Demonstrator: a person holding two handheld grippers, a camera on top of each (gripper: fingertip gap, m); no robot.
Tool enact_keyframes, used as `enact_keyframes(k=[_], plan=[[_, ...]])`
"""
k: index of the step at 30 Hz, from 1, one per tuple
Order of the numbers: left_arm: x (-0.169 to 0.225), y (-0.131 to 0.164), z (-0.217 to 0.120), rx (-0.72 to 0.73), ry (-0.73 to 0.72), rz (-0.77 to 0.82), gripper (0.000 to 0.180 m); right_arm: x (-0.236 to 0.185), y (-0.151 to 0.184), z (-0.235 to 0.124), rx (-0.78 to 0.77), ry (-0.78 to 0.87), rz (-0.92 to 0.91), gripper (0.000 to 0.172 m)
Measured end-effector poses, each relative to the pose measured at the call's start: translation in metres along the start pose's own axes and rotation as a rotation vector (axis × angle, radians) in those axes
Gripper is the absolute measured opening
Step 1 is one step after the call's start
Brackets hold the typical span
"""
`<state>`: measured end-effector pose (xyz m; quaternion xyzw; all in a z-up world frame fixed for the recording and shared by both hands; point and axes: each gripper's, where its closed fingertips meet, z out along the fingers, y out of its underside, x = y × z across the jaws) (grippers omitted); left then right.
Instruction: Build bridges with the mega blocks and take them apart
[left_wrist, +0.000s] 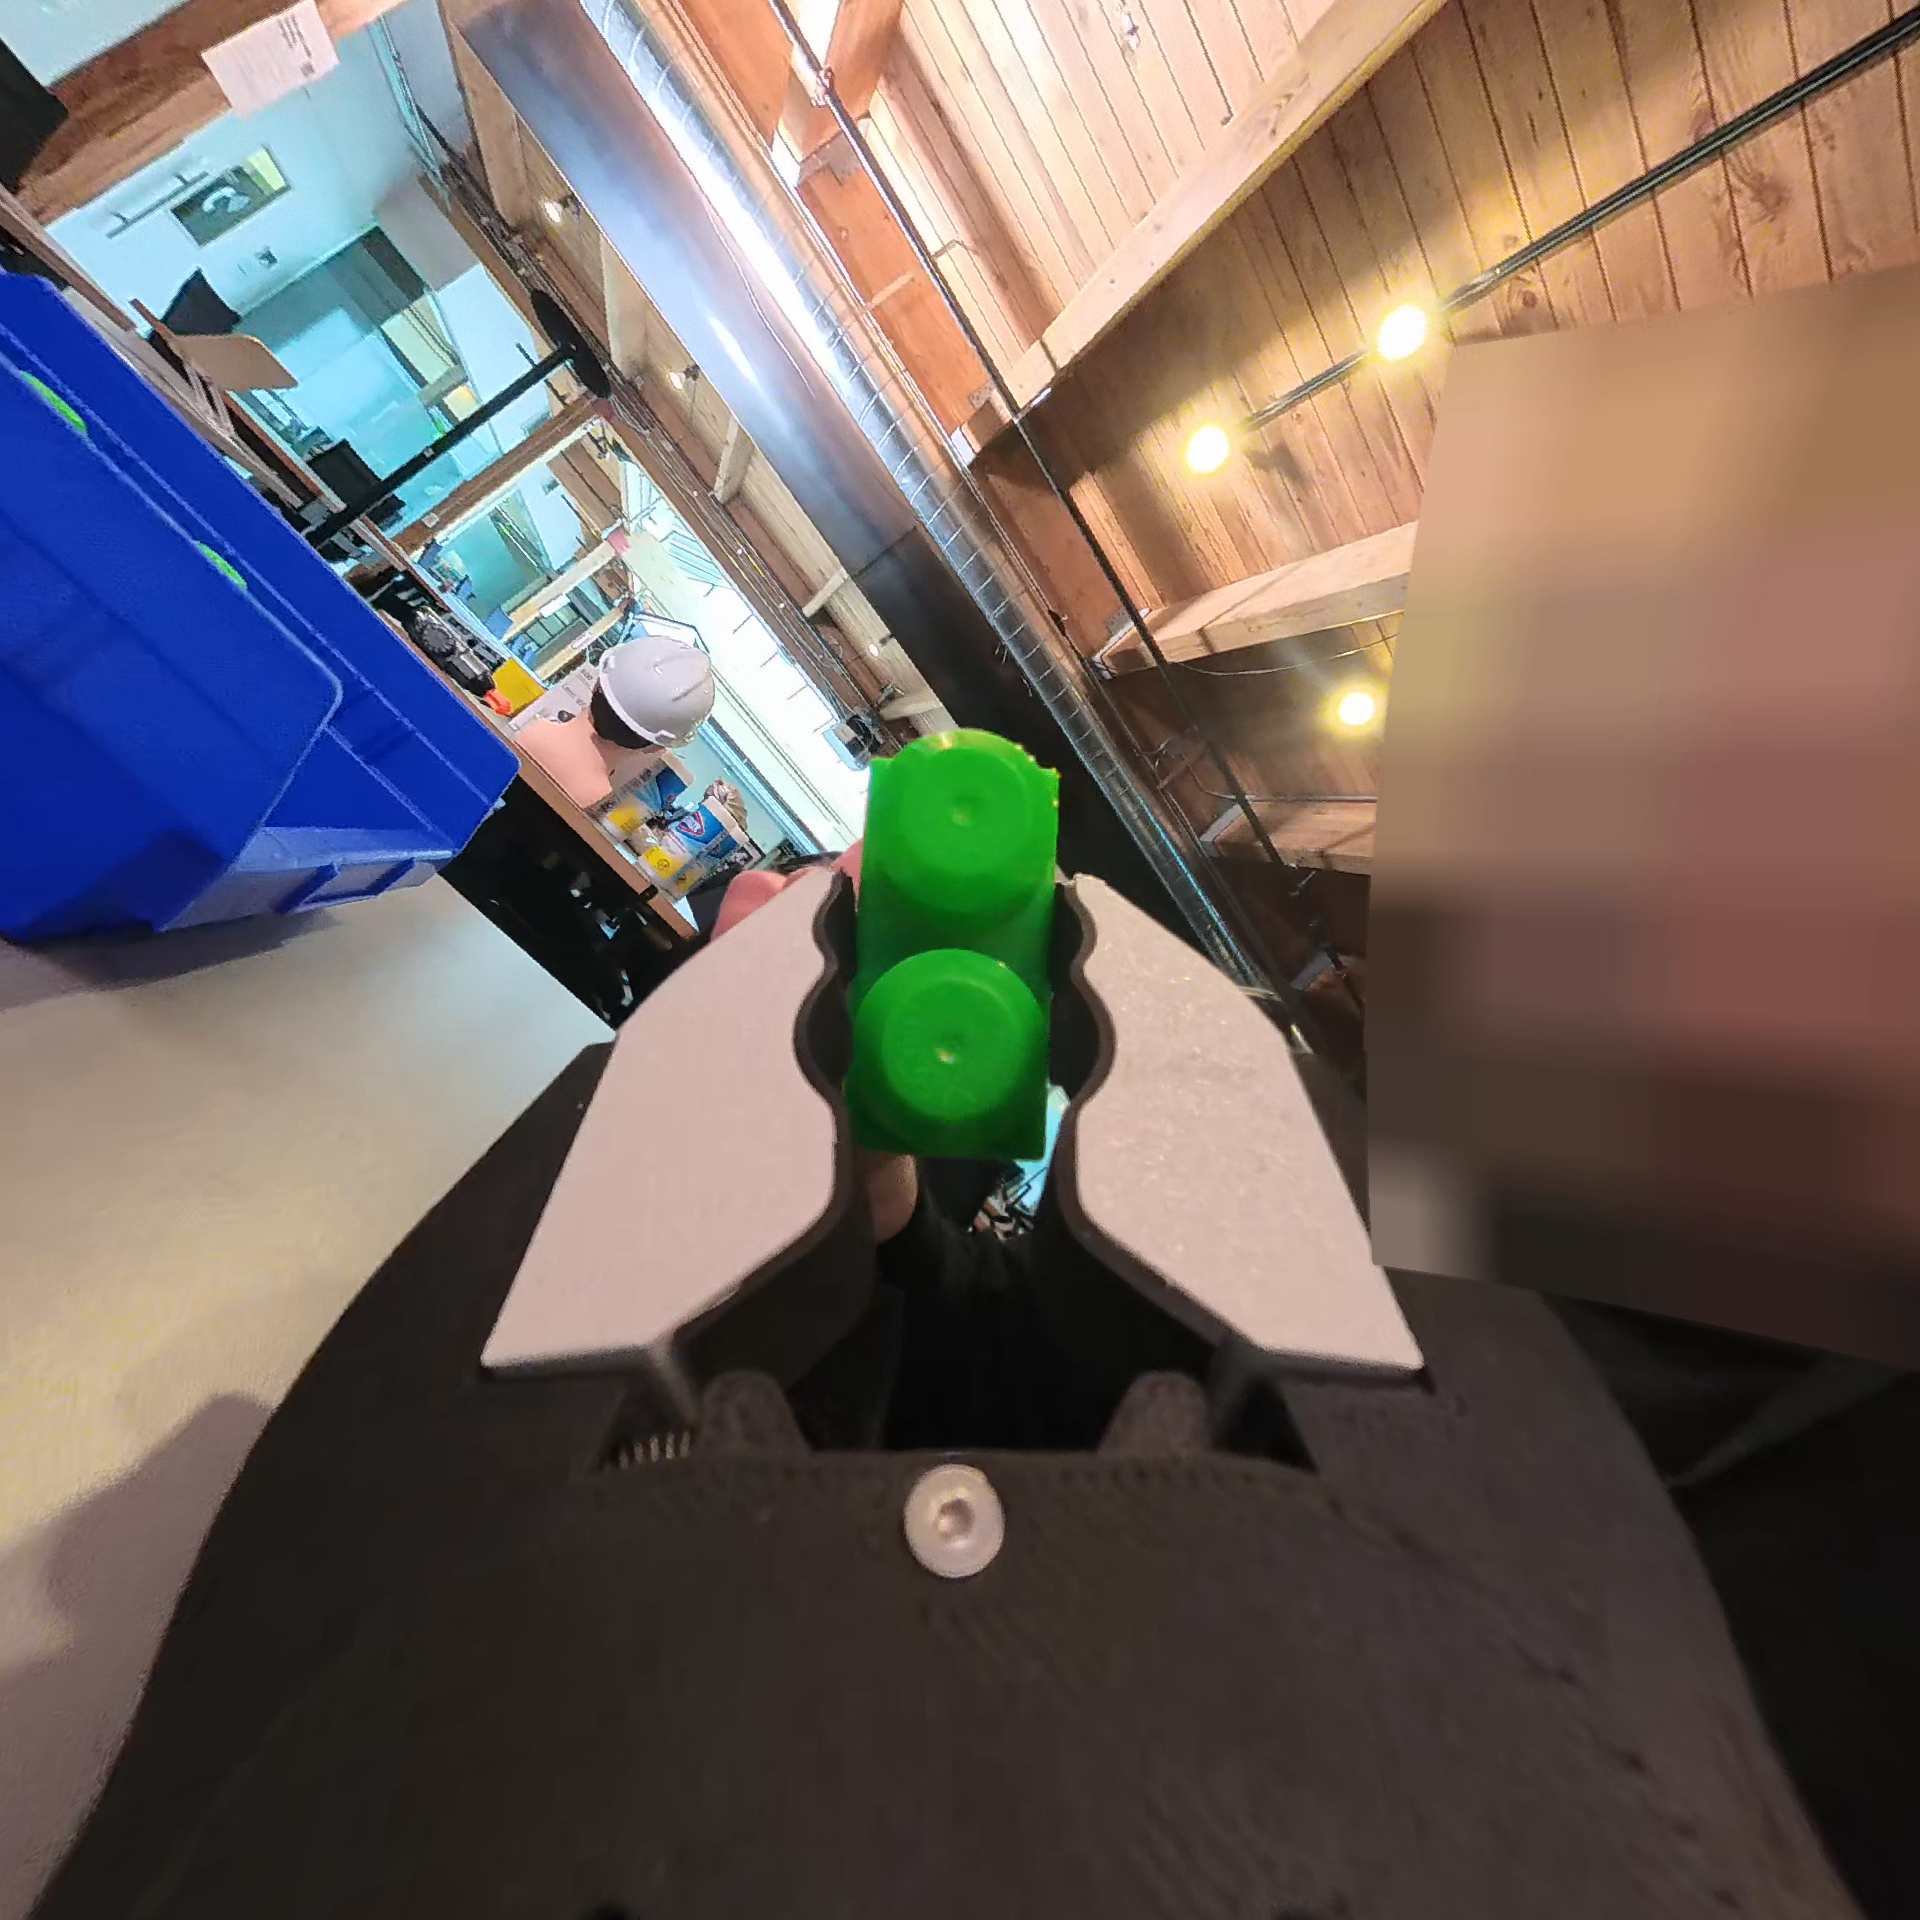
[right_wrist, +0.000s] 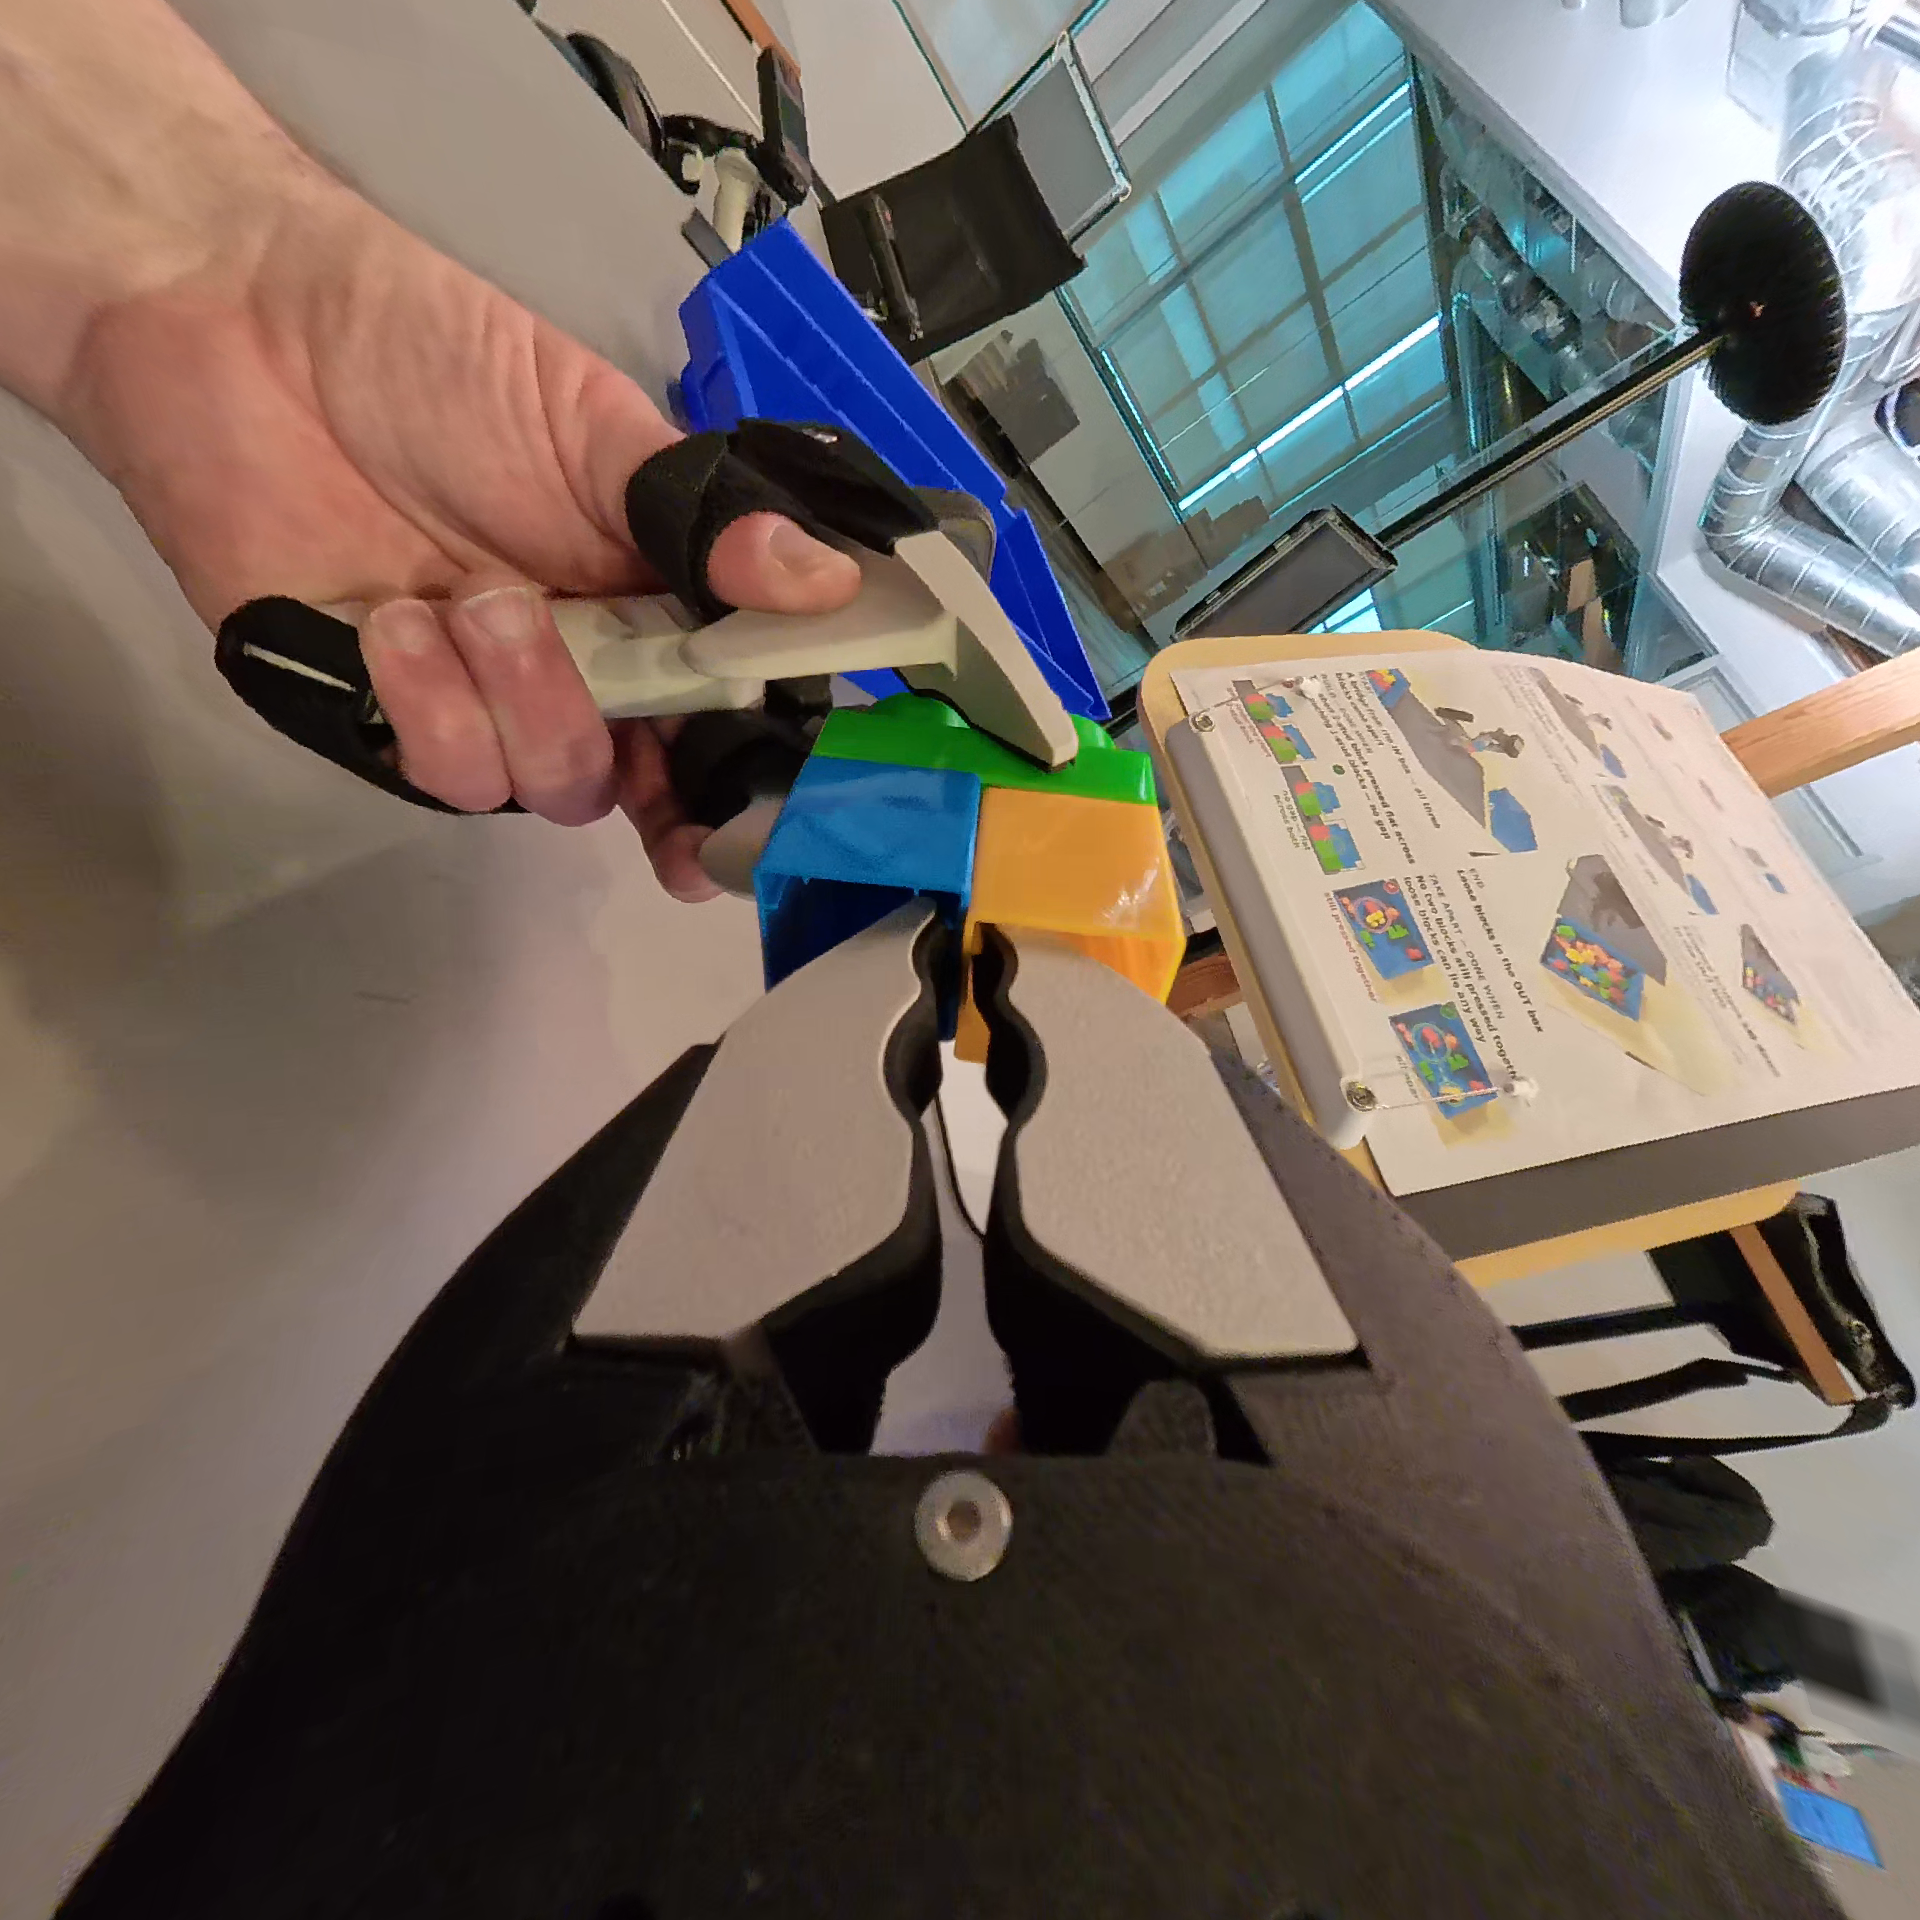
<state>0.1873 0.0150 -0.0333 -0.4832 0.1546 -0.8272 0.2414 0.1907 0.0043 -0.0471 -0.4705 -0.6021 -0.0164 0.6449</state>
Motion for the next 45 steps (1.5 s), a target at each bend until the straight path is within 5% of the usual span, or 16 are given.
enact_keyframes(k=[21, 34, 45], plan=[[-0.003, 0.007, -0.001, 0.048, -0.013, 0.027, 0.037, -0.004, 0.0, 0.004, 0.058, -0.065, 0.144, 0.004], [0.009, 0.03, 0.004, -0.177, 0.049, 0.036, 0.037, 0.006, -0.005, -0.013, 0.128, -0.072, 0.174, 0.004], [0.01, 0.028, 0.008, -0.125, 0.049, 0.087, 0.037, 0.012, -0.005, -0.012, 0.142, -0.053, 0.226, 0.005]])
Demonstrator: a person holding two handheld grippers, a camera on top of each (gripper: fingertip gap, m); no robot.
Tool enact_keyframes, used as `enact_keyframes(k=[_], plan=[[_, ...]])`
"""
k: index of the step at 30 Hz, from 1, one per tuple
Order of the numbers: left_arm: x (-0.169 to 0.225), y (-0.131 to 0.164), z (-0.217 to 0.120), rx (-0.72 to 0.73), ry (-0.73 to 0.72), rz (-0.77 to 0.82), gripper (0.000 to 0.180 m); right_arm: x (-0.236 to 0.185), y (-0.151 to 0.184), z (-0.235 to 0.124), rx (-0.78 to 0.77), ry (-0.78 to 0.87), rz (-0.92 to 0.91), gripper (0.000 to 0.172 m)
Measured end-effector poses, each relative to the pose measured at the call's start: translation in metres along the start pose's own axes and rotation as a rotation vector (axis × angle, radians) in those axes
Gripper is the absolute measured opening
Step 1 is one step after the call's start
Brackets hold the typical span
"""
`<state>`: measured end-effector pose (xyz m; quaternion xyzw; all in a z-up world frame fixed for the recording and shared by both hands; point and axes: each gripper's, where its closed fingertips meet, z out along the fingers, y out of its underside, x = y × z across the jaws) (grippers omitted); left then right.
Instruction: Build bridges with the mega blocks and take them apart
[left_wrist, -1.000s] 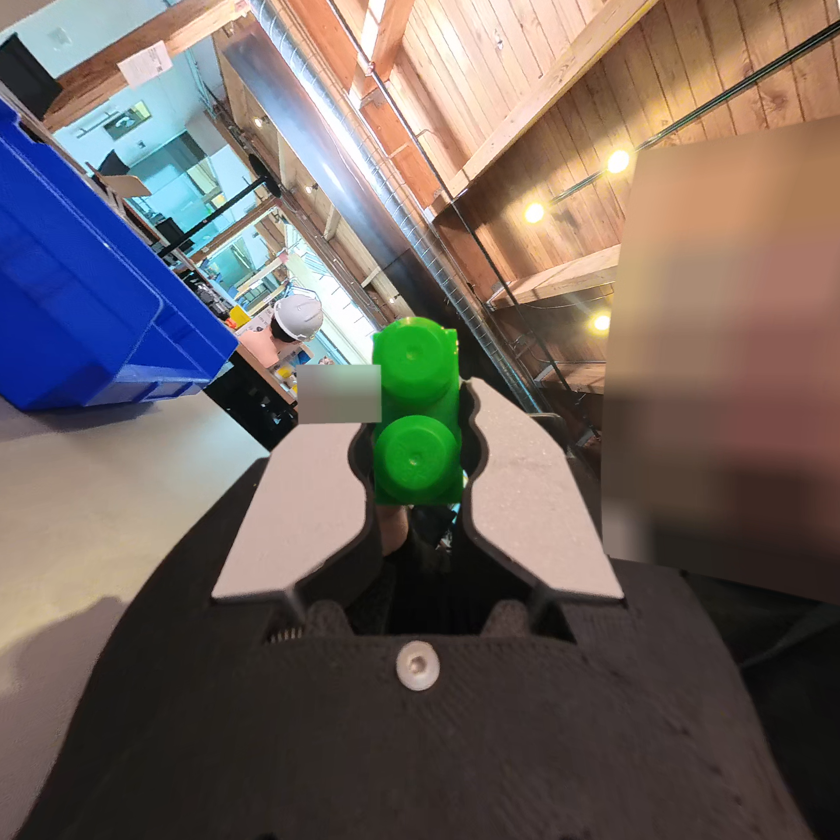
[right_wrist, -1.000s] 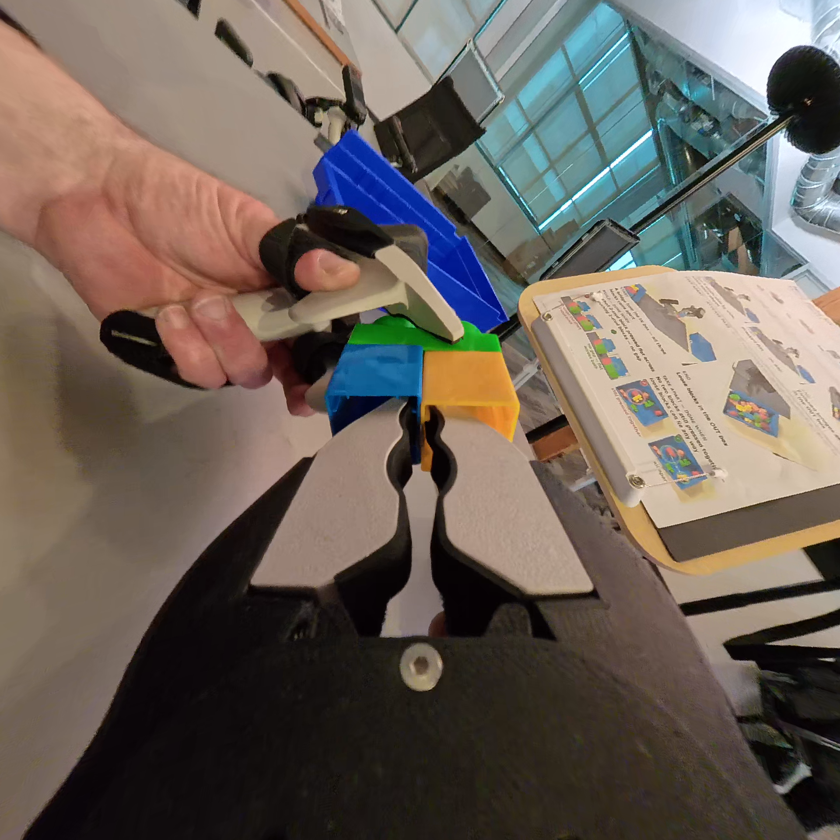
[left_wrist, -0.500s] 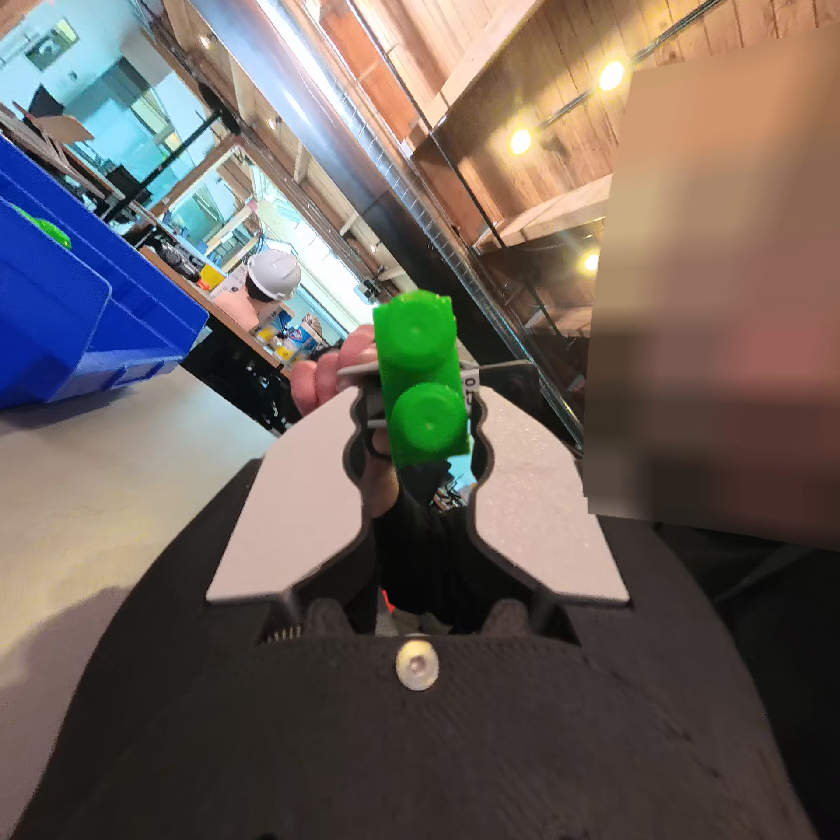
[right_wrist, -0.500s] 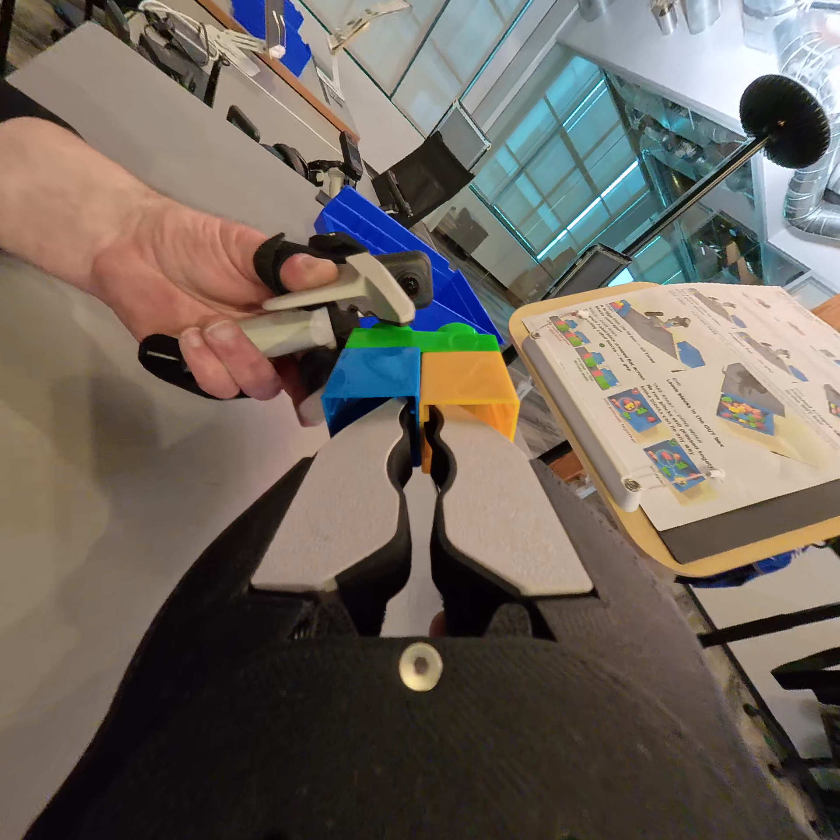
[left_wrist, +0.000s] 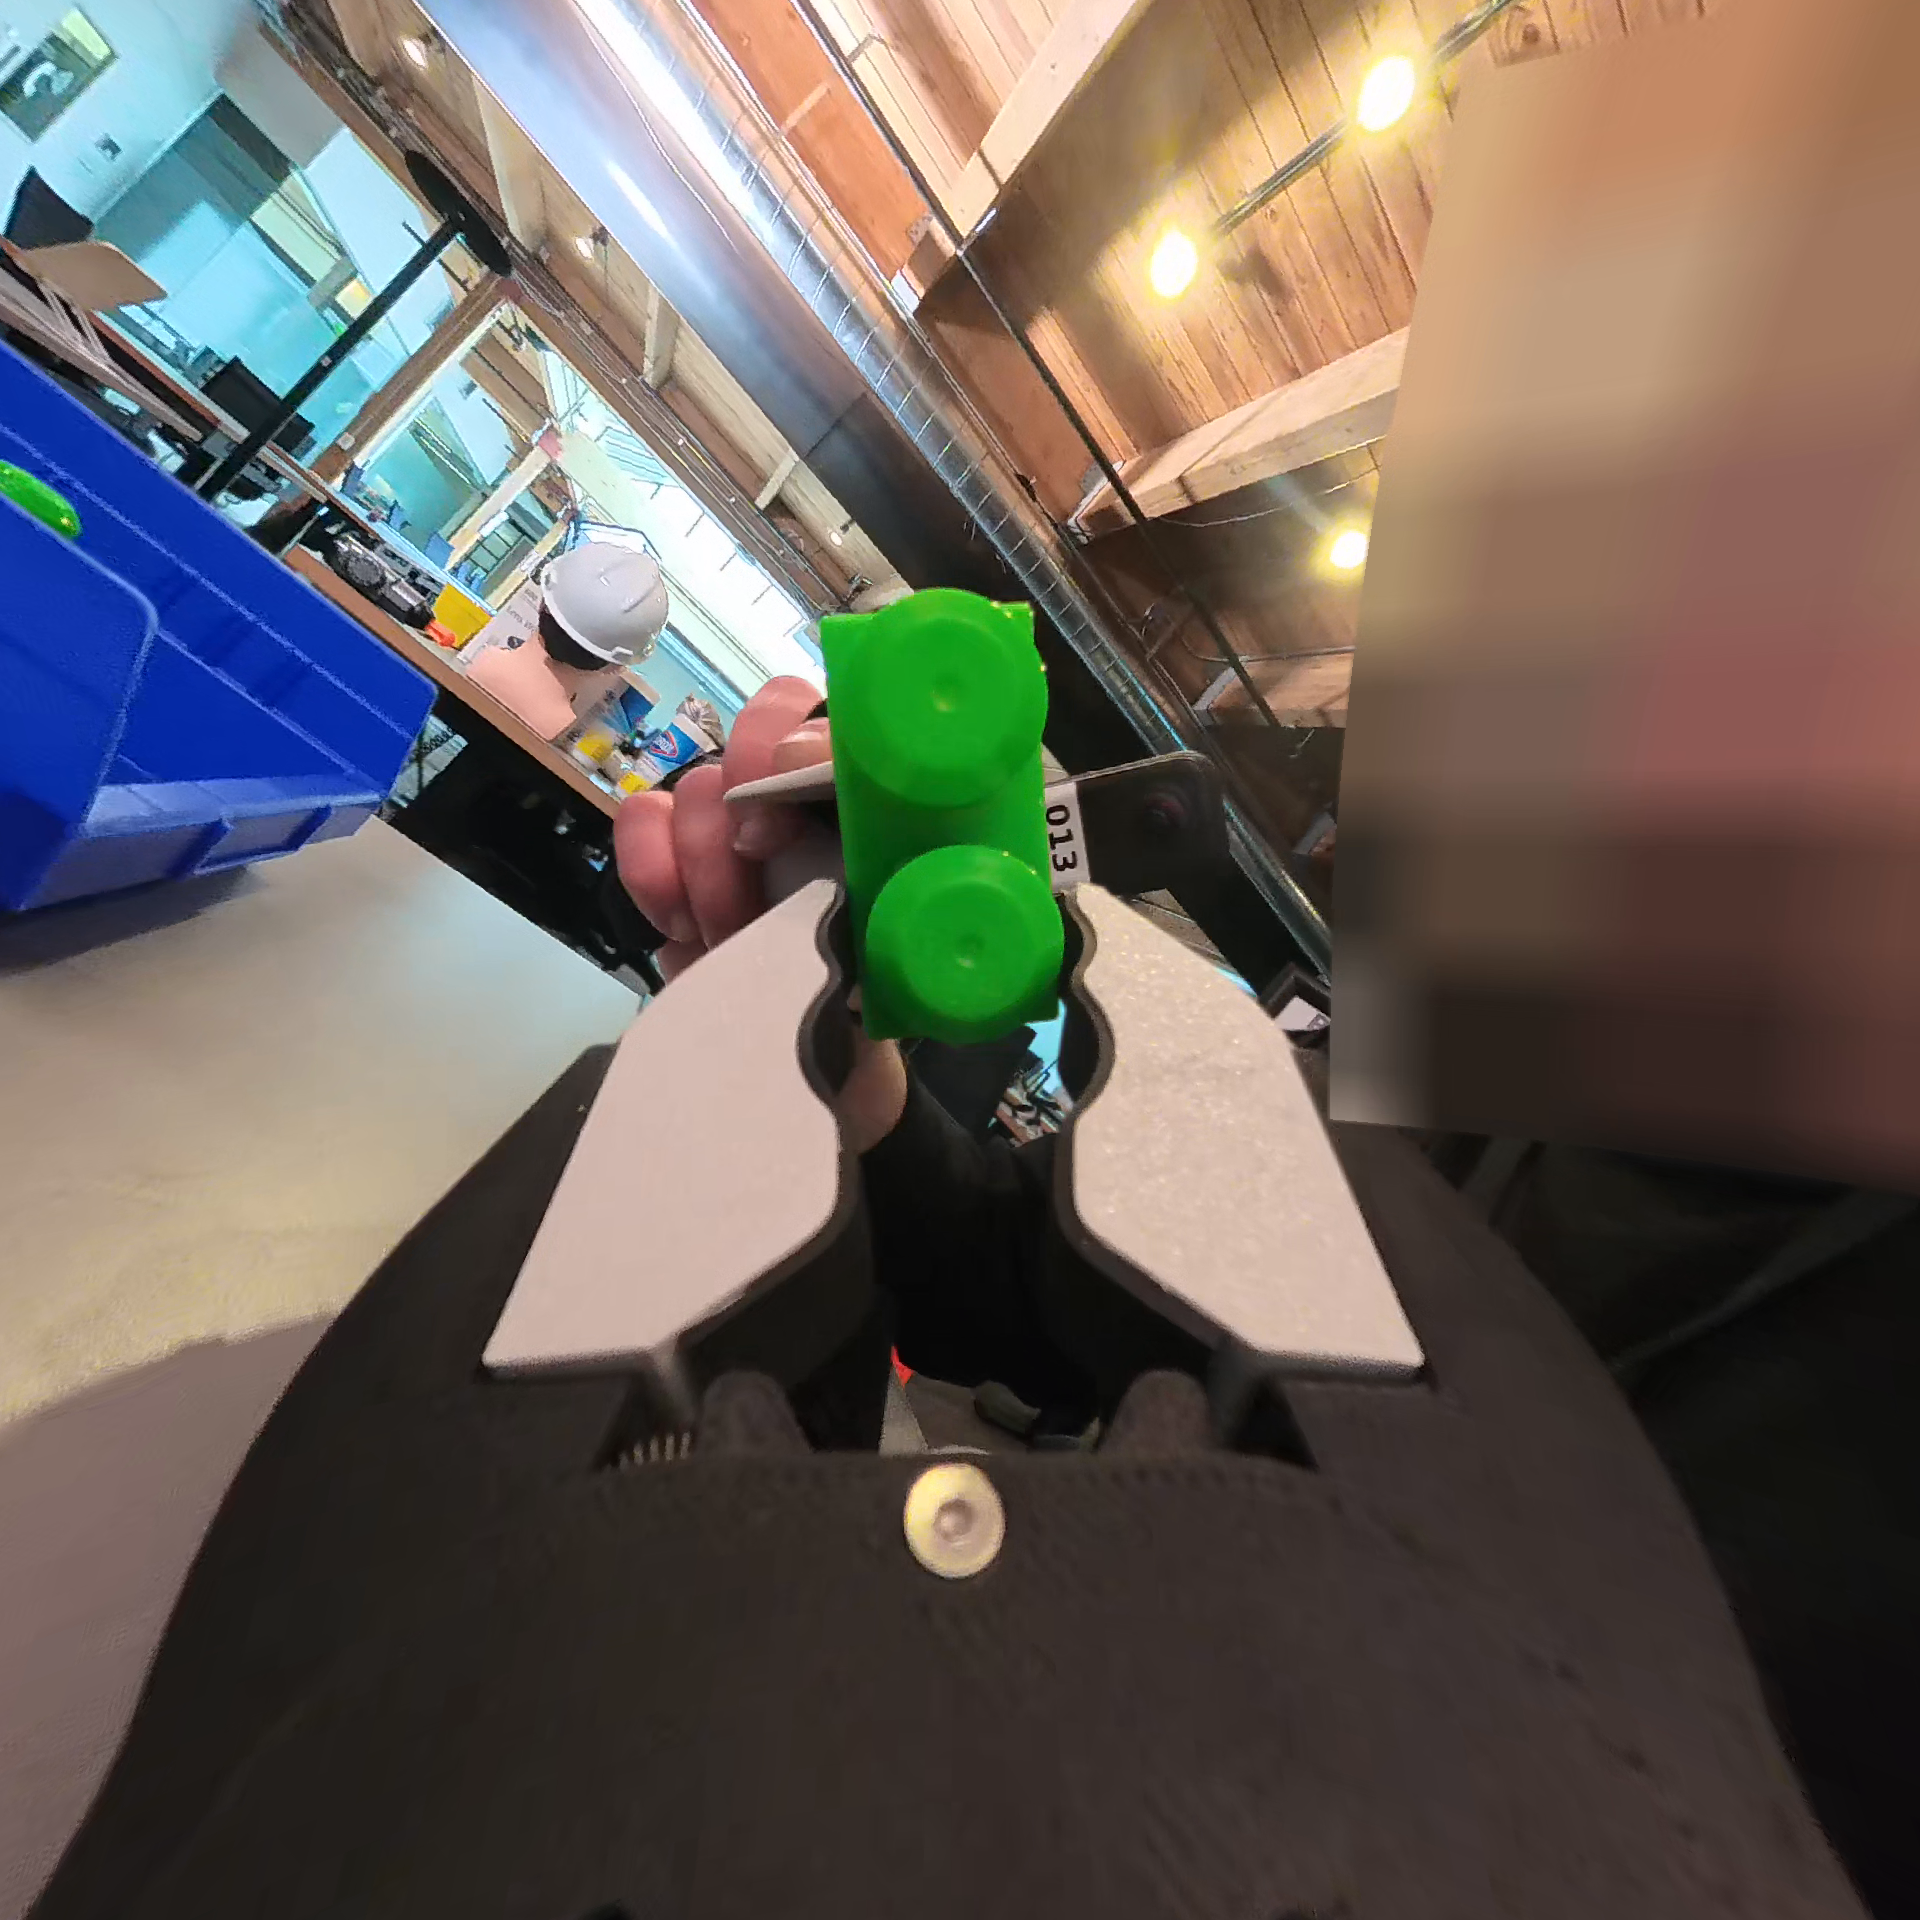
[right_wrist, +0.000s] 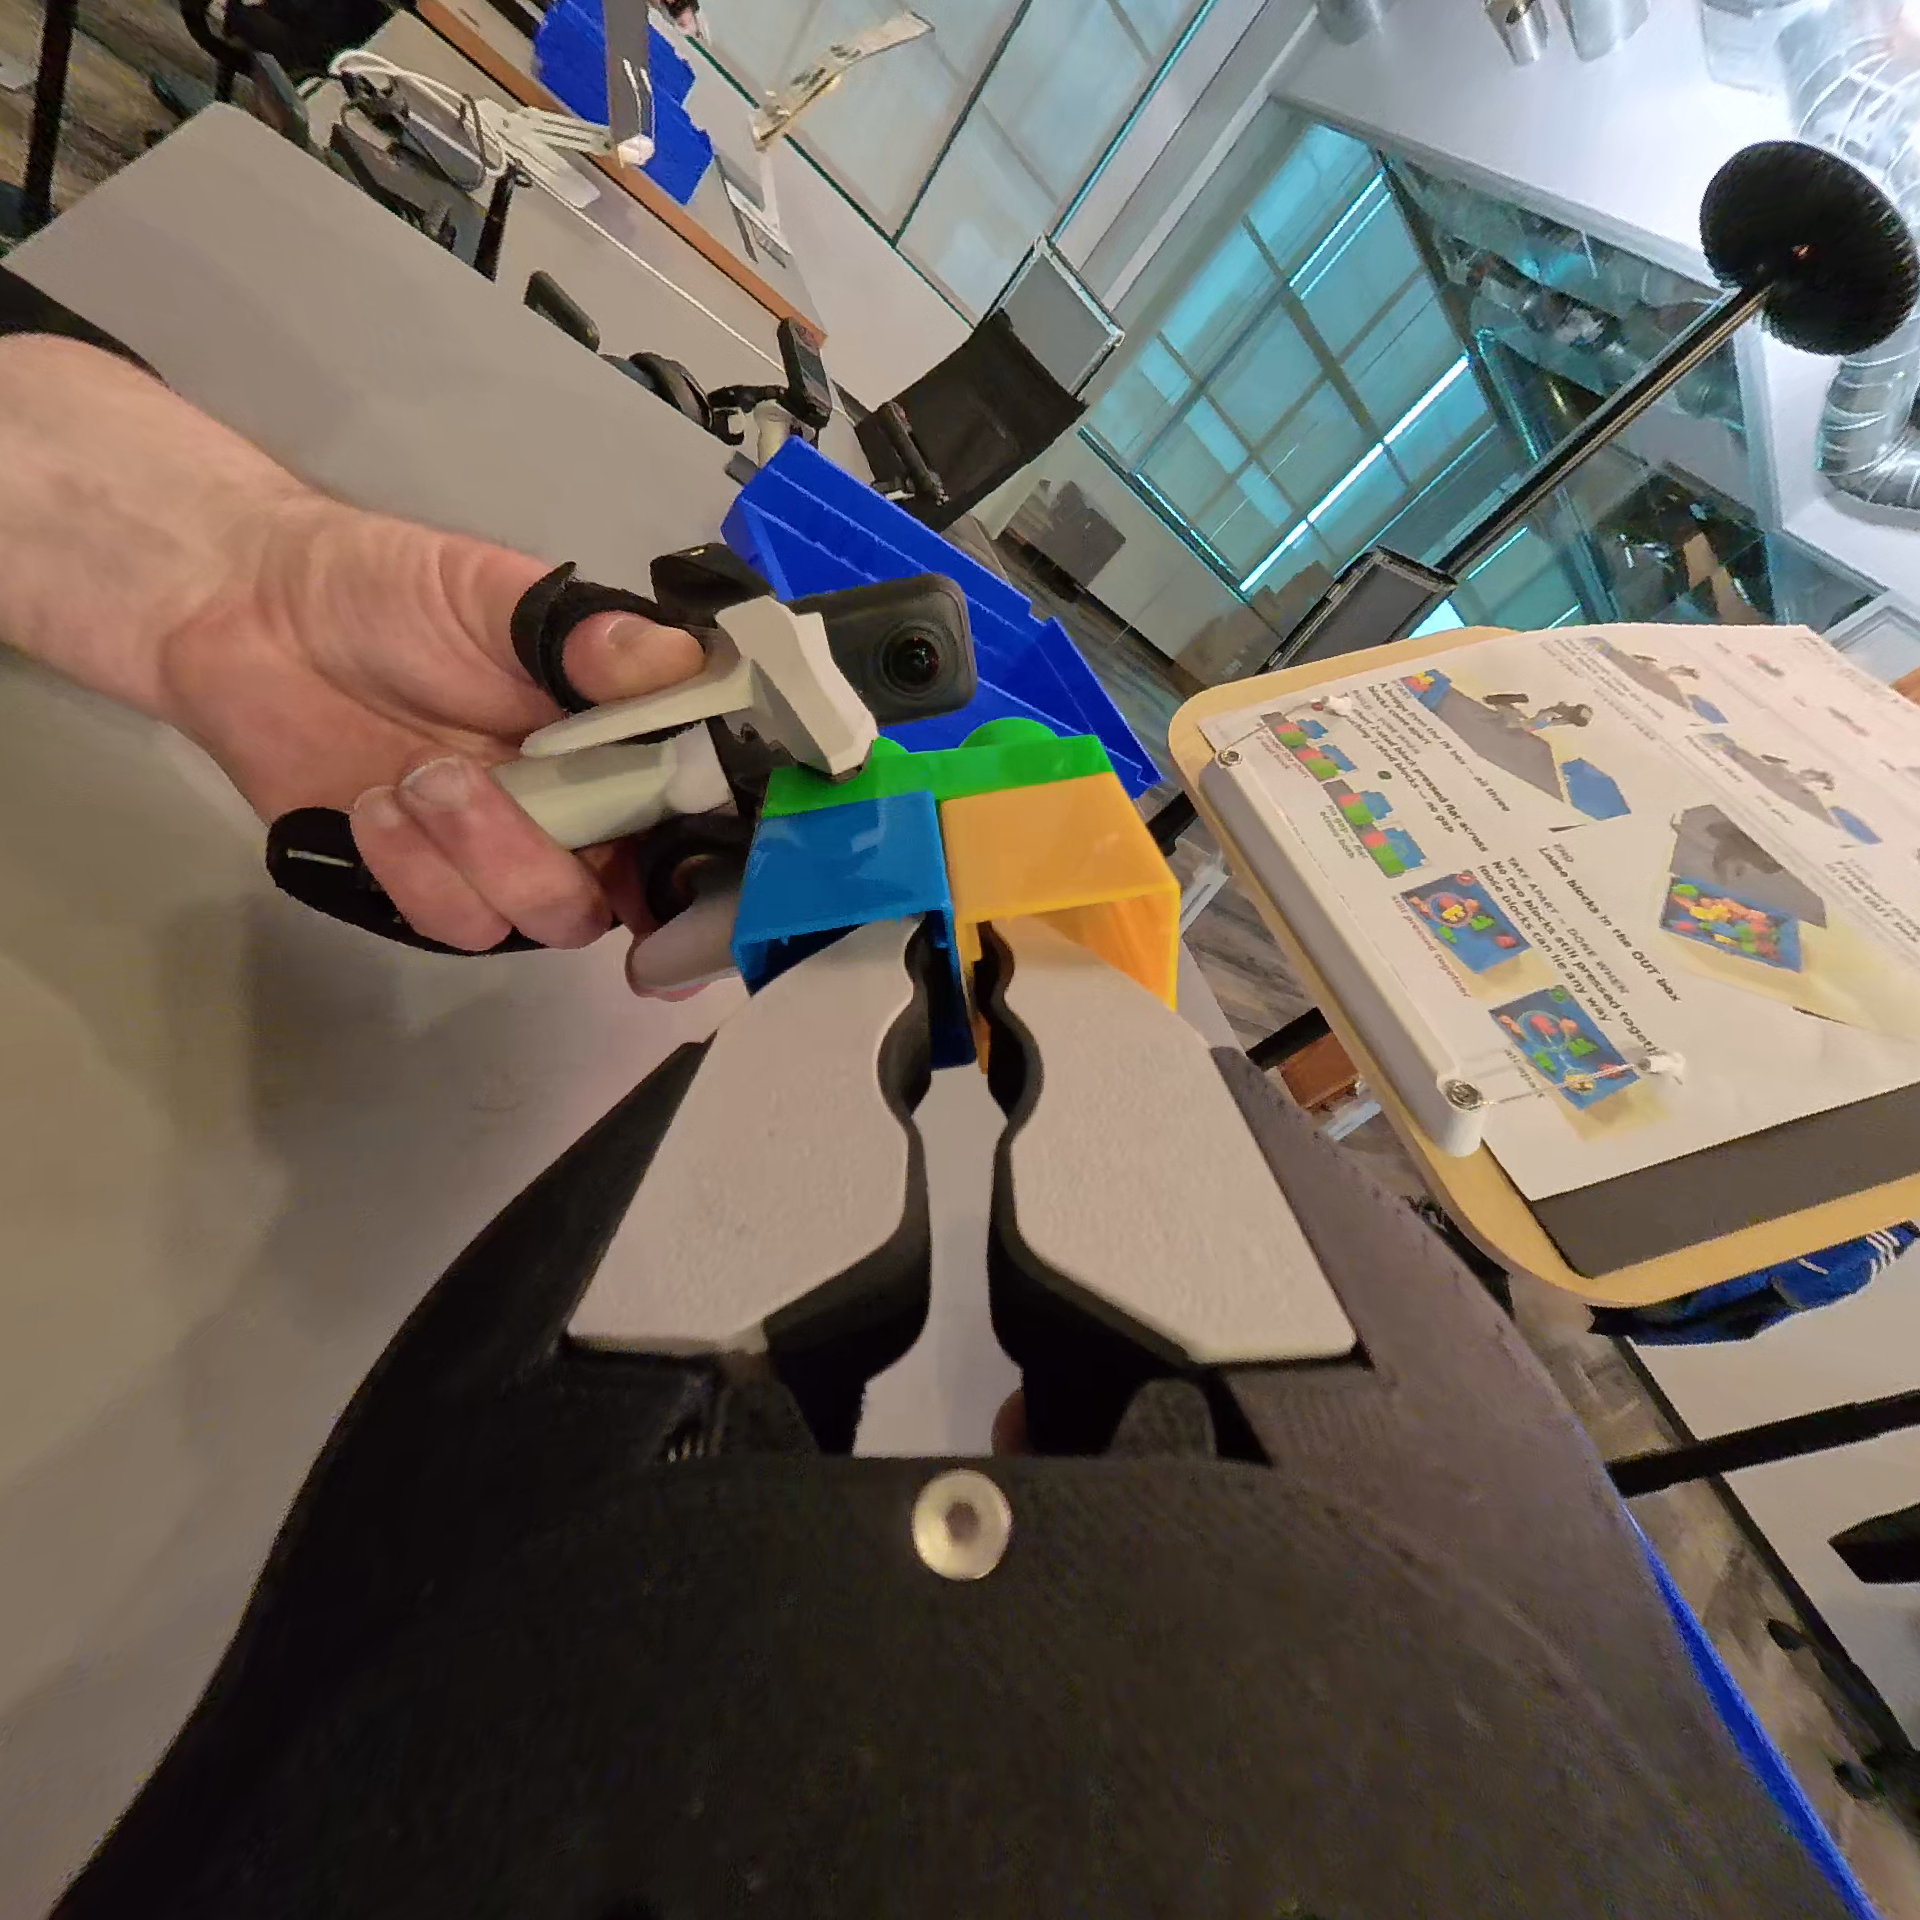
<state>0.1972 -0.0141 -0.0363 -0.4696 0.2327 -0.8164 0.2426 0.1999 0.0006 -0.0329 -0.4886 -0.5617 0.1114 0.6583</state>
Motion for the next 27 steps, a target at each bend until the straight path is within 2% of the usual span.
enact_keyframes(k=[18, 22, 25, 27], plan=[[0.002, -0.008, 0.003, 0.048, -0.025, 0.087, 0.036, 0.008, -0.003, 0.002, 0.026, 0.008, 0.11, 0.009], [0.0, -0.009, 0.003, 0.049, -0.028, 0.089, 0.036, 0.007, 0.0, 0.0, -0.009, -0.003, 0.069, 0.012], [0.001, -0.022, -0.006, 0.105, -0.026, 0.082, 0.036, 0.01, 0.001, -0.007, -0.019, 0.009, 0.013, 0.023], [0.004, -0.029, -0.011, 0.125, -0.019, 0.091, 0.036, 0.012, 0.005, -0.01, -0.048, 0.027, -0.031, 0.02]])
